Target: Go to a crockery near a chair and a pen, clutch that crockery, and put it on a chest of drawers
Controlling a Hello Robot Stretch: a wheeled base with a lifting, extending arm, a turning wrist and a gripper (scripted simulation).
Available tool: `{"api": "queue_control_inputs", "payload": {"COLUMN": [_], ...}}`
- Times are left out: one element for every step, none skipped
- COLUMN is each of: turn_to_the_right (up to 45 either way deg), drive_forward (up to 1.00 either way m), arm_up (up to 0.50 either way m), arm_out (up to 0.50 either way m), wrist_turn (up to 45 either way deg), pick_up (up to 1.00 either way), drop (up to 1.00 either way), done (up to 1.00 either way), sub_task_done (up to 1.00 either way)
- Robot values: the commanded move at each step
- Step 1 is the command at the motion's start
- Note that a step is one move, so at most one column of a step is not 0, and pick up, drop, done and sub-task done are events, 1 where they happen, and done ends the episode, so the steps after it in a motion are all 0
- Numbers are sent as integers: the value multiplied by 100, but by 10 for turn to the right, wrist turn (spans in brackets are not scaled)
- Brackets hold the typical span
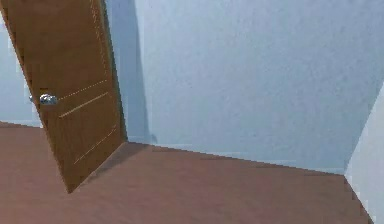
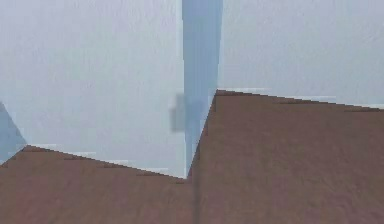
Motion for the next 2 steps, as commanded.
{"api": "queue_control_inputs", "payload": {"turn_to_the_right": [-300,0], "drive_forward": [0,15], "arm_up": [0,0], "arm_out": [0,0], "wrist_turn": [0,0], "pick_up": [0,0], "drop": [0,0], "done": [0,0], "sub_task_done": [0,0]}}
